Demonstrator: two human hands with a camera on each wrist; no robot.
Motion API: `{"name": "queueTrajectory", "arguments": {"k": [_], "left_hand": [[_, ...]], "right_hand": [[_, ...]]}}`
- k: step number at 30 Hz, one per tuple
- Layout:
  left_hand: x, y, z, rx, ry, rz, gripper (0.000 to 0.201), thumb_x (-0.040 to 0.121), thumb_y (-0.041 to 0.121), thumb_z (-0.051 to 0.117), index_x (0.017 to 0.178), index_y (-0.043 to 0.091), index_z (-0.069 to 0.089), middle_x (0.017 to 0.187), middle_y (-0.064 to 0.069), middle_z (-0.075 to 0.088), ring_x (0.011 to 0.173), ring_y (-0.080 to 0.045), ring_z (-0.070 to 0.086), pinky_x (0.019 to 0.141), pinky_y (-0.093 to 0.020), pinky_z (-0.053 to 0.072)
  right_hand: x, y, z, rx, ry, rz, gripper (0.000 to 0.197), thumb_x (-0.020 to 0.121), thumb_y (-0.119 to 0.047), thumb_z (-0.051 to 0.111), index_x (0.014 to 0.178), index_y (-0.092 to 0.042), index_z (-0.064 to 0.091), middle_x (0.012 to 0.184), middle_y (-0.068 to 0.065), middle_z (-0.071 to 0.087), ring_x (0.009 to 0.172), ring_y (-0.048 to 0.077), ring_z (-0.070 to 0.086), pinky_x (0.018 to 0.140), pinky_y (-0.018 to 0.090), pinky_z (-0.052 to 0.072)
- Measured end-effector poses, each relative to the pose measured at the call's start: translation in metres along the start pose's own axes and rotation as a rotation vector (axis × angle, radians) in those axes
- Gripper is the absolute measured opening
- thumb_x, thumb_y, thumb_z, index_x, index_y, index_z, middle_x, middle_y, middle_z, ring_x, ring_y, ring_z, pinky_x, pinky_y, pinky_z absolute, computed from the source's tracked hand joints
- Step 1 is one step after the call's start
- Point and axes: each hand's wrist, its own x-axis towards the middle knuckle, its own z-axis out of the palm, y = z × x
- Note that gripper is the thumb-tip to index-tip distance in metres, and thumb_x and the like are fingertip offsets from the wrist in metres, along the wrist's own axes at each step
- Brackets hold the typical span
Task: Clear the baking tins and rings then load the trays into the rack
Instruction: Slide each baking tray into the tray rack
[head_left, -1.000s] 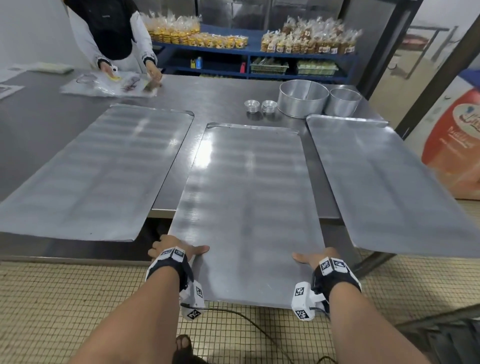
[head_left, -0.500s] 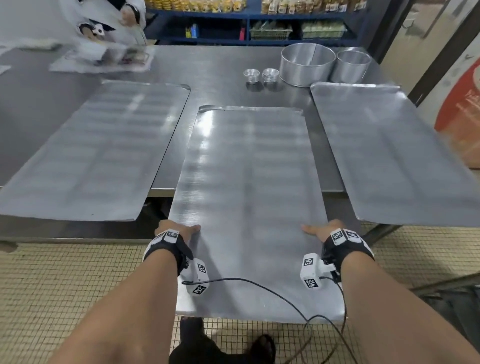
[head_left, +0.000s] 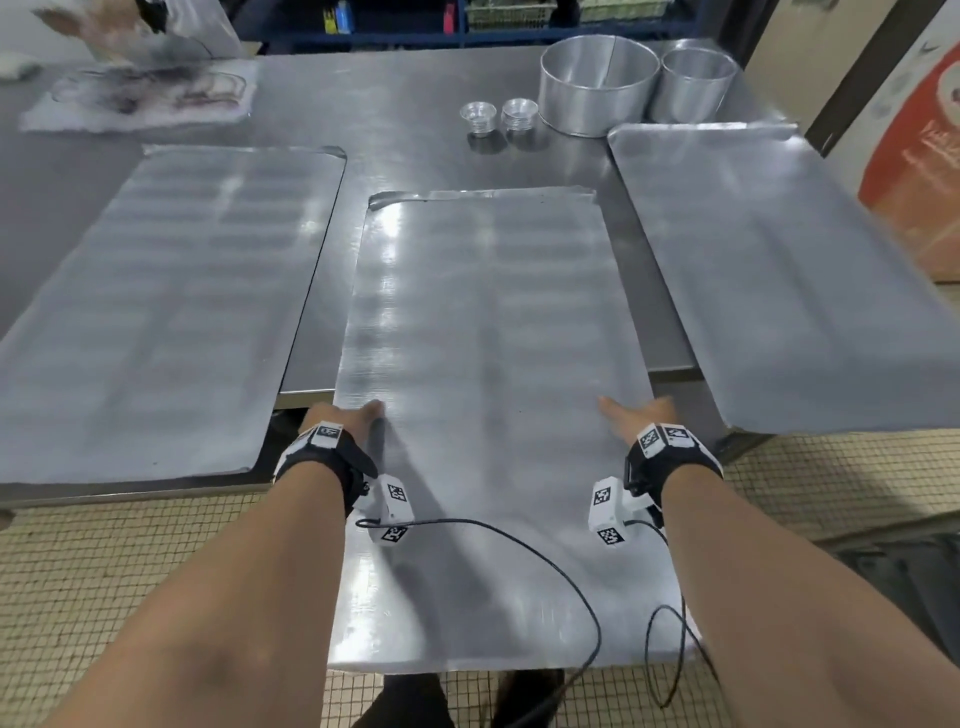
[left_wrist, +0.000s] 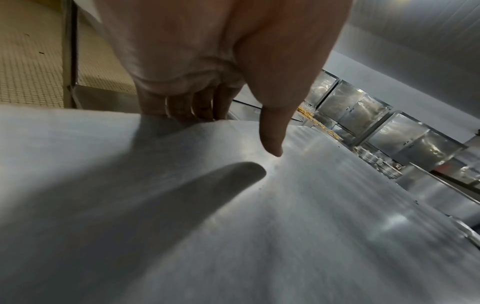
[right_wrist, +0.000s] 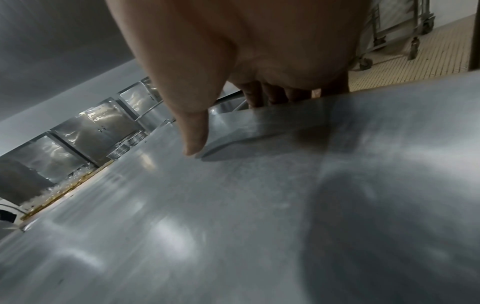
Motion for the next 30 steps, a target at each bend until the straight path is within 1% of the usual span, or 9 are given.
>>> {"name": "queueTrajectory", "arguments": {"k": [5,9,12,14,17,20,22,27,30], "left_hand": [[0.022,0.012,0.005,0.081,-0.04,-0.041,0.06,0.057,0.06,0.084,0.088,0.014,0.063,0.081,-0.008,0.067,0.078,-0.033,0.068,0.086,-0.044,0.057],[0.048,0.006,0.009,0.278,-0.102,-0.032,0.076,0.054,0.074,0.079,0.103,0.015,0.07,0.083,-0.006,0.07,0.069,-0.027,0.067,0.067,-0.034,0.054],[0.033,0.017,-0.004,0.257,-0.16,0.015,0.066,0.073,0.052,0.078,0.135,0.037,0.059,0.13,-0.007,0.063,0.109,-0.031,0.065,0.095,-0.033,0.05],[0.026,0.024,-0.011,0.253,-0.143,0.103,0.065,0.083,0.04,0.073,0.142,0.045,0.048,0.14,-0.008,0.054,0.124,-0.031,0.057,0.103,-0.03,0.046],[0.017,0.033,-0.022,0.206,-0.066,0.033,0.051,0.072,0.047,0.085,0.102,0.008,0.068,0.106,-0.012,0.068,0.093,-0.032,0.066,0.086,-0.034,0.053],[0.02,0.042,-0.031,0.047,-0.04,0.024,0.061,0.048,0.051,0.094,0.075,0.006,0.063,0.094,-0.013,0.072,0.084,-0.034,0.069,0.086,-0.044,0.057],[0.026,0.045,-0.036,-0.011,-0.029,0.041,0.062,0.042,0.044,0.097,0.075,0.005,0.061,0.088,-0.015,0.073,0.081,-0.037,0.071,0.083,-0.05,0.059],[0.011,0.064,-0.051,-0.037,-0.09,0.138,0.059,0.045,0.032,0.098,0.078,0.001,0.06,0.079,-0.018,0.07,0.074,-0.039,0.069,0.077,-0.058,0.058],[0.001,0.078,-0.052,-0.01,-0.134,0.201,0.059,0.047,0.032,0.098,0.078,-0.001,0.061,0.083,-0.02,0.071,0.076,-0.04,0.069,0.077,-0.057,0.059]], "right_hand": [[0.005,-0.007,0.003,0.025,-0.015,0.063,0.117,0.067,-0.052,0.083,0.153,-0.003,0.019,0.15,0.015,0.043,0.133,0.033,0.048,0.107,0.044,0.042],[-0.004,-0.011,-0.006,-0.003,-0.045,0.155,0.09,0.078,-0.05,0.076,0.141,-0.002,0.033,0.132,0.018,0.053,0.109,0.035,0.059,0.08,0.036,0.043],[-0.012,-0.015,-0.011,-0.003,-0.026,0.129,0.092,0.067,-0.05,0.084,0.133,0.0,0.045,0.114,0.016,0.06,0.103,0.033,0.064,0.084,0.038,0.051],[-0.019,-0.016,-0.013,0.045,0.01,0.119,0.088,0.063,-0.046,0.086,0.128,0.002,0.052,0.108,0.017,0.063,0.095,0.032,0.065,0.08,0.037,0.052],[-0.038,-0.018,-0.021,0.119,0.032,0.119,0.072,0.072,-0.037,0.085,0.123,0.005,0.057,0.098,0.014,0.059,0.083,0.028,0.058,0.074,0.034,0.047],[-0.058,-0.019,-0.031,0.206,0.08,0.127,0.068,0.076,-0.029,0.085,0.125,0.008,0.057,0.116,0.02,0.064,0.091,0.03,0.06,0.08,0.034,0.047],[-0.071,-0.021,-0.033,0.236,0.138,0.124,0.073,0.074,-0.027,0.087,0.128,0.009,0.054,0.124,0.022,0.062,0.107,0.034,0.062,0.089,0.037,0.049],[-0.096,-0.014,-0.035,0.262,0.274,0.105,0.086,0.072,-0.053,0.081,0.135,-0.003,0.051,0.138,0.015,0.056,0.126,0.029,0.055,0.101,0.033,0.044],[-0.117,0.003,-0.041,0.354,0.296,0.146,0.105,0.044,-0.052,0.095,0.126,0.001,0.058,0.125,0.012,0.064,0.114,0.026,0.064,0.096,0.034,0.052]]}}
